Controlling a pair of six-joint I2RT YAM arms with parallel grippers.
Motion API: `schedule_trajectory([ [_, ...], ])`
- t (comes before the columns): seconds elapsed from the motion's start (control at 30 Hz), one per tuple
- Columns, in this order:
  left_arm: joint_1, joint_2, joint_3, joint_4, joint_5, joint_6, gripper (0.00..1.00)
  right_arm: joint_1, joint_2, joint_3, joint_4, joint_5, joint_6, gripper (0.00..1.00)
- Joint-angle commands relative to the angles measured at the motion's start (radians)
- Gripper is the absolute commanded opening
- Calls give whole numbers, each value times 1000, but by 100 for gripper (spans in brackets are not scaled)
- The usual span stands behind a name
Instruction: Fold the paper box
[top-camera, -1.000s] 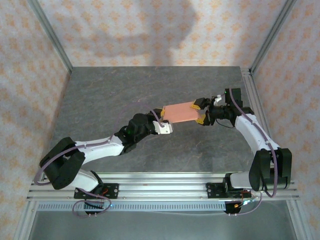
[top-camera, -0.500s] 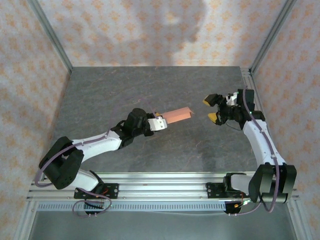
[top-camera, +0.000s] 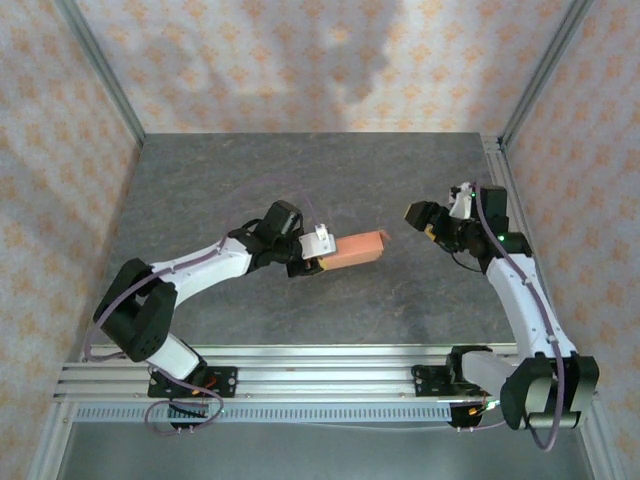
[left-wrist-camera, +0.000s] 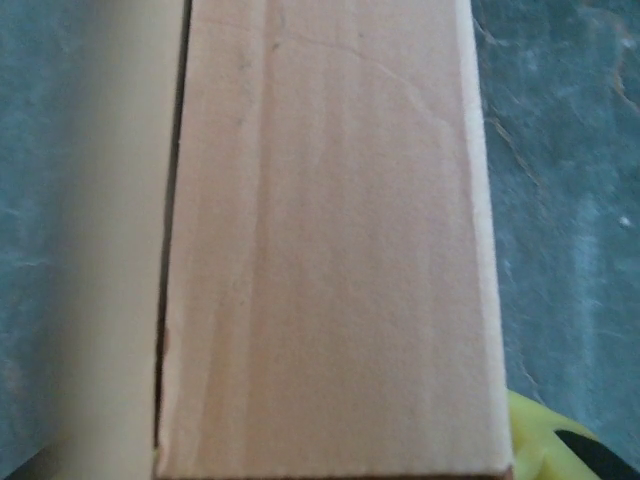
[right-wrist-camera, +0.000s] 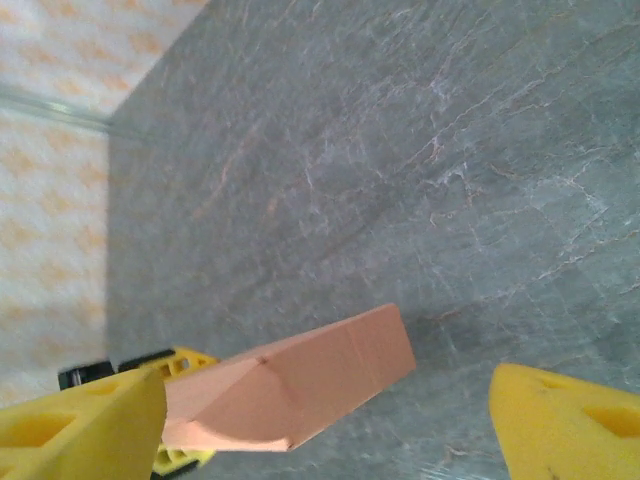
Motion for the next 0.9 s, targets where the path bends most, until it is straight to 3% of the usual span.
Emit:
schedule_trajectory([
  [0.0, 11, 22, 46, -167, 35, 28, 38, 50, -52, 35, -83, 79, -290, 85],
  [0.1, 19, 40, 70, -227, 47, 53, 38, 86, -76, 35, -92, 111, -491, 85],
  [0.27, 17, 85, 121, -311, 9, 82, 38, 170, -79, 11, -83, 149, -661, 78],
  [0.37, 19, 112, 147, -335, -8, 100, 38, 226, -42, 9, -90, 170, -693, 73],
  [0.67, 19, 152, 191, -380, -13, 110, 38, 280, 71, 16, -83, 162, -730, 43],
  [0.87, 19, 156, 196, -389, -12, 110, 37, 294, 147, 26, -90, 159, -782, 42],
])
